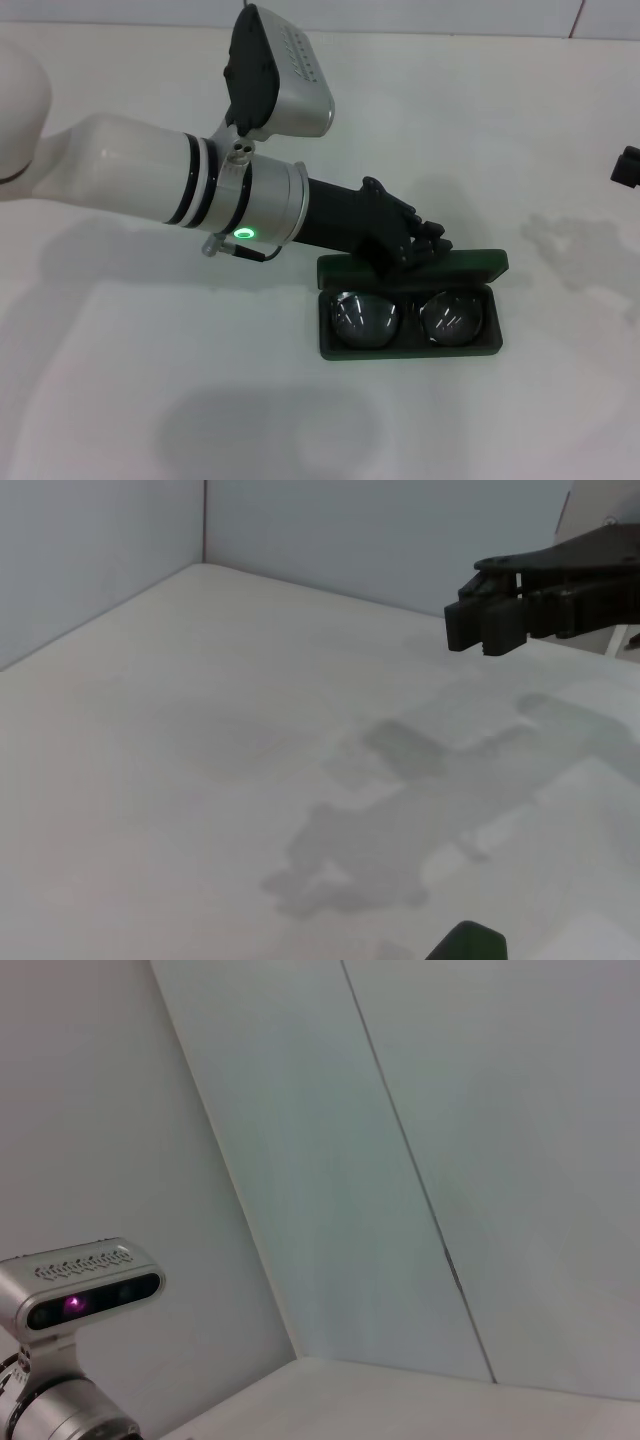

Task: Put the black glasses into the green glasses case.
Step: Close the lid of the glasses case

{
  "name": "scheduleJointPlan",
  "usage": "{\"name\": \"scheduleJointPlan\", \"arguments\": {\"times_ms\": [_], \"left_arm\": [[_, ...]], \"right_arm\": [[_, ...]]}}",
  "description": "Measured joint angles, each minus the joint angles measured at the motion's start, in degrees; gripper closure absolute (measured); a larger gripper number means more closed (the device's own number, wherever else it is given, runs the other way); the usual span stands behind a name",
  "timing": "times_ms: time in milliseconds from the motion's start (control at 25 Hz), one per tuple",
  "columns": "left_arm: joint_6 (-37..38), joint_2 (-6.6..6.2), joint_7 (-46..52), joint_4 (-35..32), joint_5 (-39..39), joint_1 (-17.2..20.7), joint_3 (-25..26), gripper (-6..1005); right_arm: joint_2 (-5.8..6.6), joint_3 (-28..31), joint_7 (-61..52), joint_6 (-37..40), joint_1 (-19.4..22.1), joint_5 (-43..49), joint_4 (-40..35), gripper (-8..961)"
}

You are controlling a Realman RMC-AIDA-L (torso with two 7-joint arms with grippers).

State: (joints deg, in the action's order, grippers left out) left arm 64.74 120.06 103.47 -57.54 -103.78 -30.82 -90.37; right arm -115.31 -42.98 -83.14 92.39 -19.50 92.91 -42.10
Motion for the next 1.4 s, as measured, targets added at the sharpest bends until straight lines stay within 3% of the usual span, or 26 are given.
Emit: {"name": "scheduleJointPlan", "arguments": {"times_ms": [480,920,1400], "left_arm": [[2.3,0.00,-1.6,0.6,0.3,0.3,-1.1,925],[3.1,0.13,-3.5,3.5,2.2,0.3,-6.4,941],[2.7,0.12,-6.0,4.8,4.2,0.8,-7.4,942]], "right_arm": [[0.00,0.0,0.0,-0.5,-0.3,-0.1,0.2,817],[0.00,0.0,0.3,-0.6,-0.6,-0.1,0.6,817],[0.00,0.0,0.4,-0.2,-0.6,-0.1,0.6,817]]}}
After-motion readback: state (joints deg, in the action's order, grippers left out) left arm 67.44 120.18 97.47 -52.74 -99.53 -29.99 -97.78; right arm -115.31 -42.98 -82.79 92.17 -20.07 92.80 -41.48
